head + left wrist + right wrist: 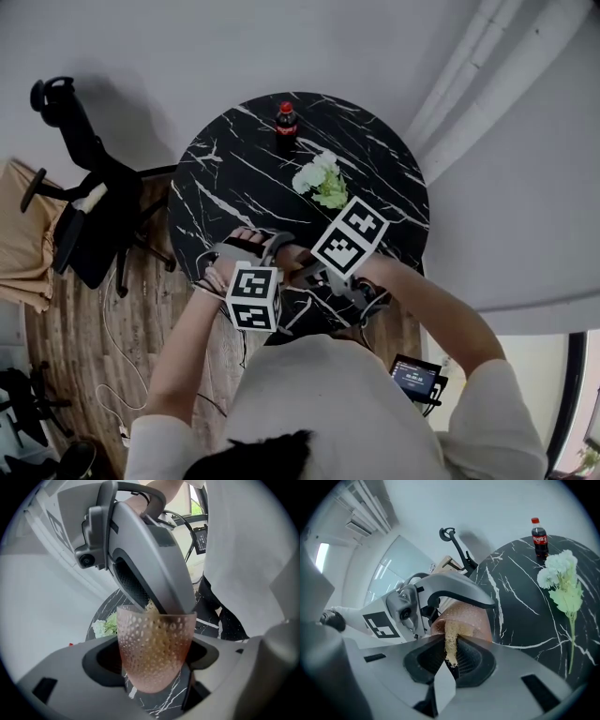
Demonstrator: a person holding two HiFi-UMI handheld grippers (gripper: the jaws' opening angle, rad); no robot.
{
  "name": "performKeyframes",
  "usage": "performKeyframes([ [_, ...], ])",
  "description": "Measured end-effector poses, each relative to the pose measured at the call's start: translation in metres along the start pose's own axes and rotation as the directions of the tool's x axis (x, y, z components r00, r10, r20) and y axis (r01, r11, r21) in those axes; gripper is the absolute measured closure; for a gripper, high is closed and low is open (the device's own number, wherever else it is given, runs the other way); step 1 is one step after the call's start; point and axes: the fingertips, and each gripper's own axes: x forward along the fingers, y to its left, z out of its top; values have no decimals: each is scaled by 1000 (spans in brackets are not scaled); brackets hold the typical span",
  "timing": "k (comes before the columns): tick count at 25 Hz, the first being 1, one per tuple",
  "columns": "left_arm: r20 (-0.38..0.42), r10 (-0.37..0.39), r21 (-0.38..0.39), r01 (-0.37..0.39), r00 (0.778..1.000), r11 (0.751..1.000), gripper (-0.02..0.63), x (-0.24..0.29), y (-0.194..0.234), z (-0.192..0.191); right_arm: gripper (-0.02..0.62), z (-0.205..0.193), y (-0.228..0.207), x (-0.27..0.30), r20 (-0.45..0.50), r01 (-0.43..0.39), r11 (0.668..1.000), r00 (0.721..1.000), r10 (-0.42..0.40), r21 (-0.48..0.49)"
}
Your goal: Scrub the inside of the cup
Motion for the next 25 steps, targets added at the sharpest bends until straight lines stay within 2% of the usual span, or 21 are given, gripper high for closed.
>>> performKeyframes([
  [7, 0, 40, 29, -40, 999, 999, 235, -3, 5, -3, 537, 8, 4, -1, 69, -63, 989, 996, 54, 131],
  [14, 7, 69, 34, -69, 998, 997, 235, -3, 6, -5, 537, 12, 4, 0, 117, -100, 976, 990, 78, 194],
  [25, 7, 99, 16, -99, 995, 995, 235, -5, 13, -11, 537, 25, 5, -3, 229, -225, 919, 961, 155, 322],
])
